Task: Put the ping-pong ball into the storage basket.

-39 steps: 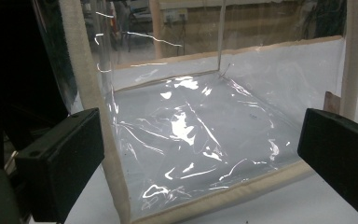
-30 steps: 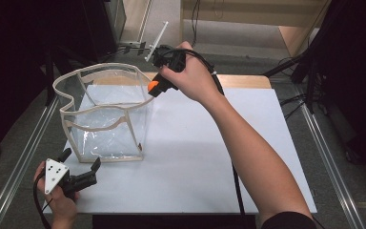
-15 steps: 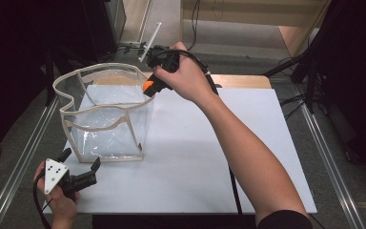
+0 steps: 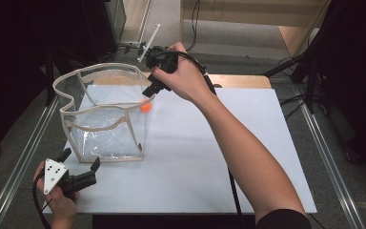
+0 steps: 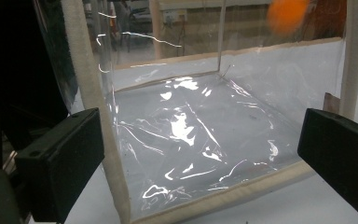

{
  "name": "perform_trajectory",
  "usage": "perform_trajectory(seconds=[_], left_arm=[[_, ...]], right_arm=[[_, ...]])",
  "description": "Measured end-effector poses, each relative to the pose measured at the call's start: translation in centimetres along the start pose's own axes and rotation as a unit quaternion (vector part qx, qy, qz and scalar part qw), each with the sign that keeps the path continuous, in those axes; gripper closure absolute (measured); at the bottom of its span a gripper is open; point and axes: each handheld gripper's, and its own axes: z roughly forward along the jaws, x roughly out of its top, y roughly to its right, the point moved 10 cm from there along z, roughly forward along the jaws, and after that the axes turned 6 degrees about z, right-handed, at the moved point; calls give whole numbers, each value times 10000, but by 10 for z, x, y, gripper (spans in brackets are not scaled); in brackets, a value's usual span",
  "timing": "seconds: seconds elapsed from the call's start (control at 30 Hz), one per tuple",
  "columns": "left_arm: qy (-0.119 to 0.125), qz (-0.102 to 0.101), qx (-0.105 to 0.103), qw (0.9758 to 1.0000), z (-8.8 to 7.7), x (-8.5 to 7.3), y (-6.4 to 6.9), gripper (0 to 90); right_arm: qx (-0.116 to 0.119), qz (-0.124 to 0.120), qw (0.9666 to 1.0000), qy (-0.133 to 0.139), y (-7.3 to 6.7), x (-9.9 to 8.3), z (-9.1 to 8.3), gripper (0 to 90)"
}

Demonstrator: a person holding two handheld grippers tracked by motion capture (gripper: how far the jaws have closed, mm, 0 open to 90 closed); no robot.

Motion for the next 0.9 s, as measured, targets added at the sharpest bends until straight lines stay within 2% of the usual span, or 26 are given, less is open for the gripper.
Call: perform_trajectory(seconds=[0.17, 0.27, 0.37, 0.4, 0.57, 0.73, 0.9], left_arm=[[4, -3, 1, 10000, 0, 0, 0, 9], [15, -23, 6, 10000, 0, 0, 0, 9], [14, -26, 11, 10000, 0, 0, 0, 9], [14, -19, 7, 10000, 0, 0, 0, 9], [-6, -5, 11, 10000, 1, 0, 0, 9], [-15, -5, 14, 10000, 1, 0, 0, 9], [-26, 4, 24, 10000, 1, 0, 1, 9]], right_arm=[[-4, 78, 10000, 21, 2, -7, -1, 247], [-9, 141, 9999, 18, 4, -15, -2, 136], [-2, 165, 9998, 65, 4, -25, -3, 91], [-21, 230, 9997, 25, 4, -32, -3, 0], [-46, 302, 9995, 27, 5, -48, -3, 0], [-42, 429, 9991, -8, 5, -73, -4, 0], [-102, 492, 9987, 47, 4, -86, -4, 0]])
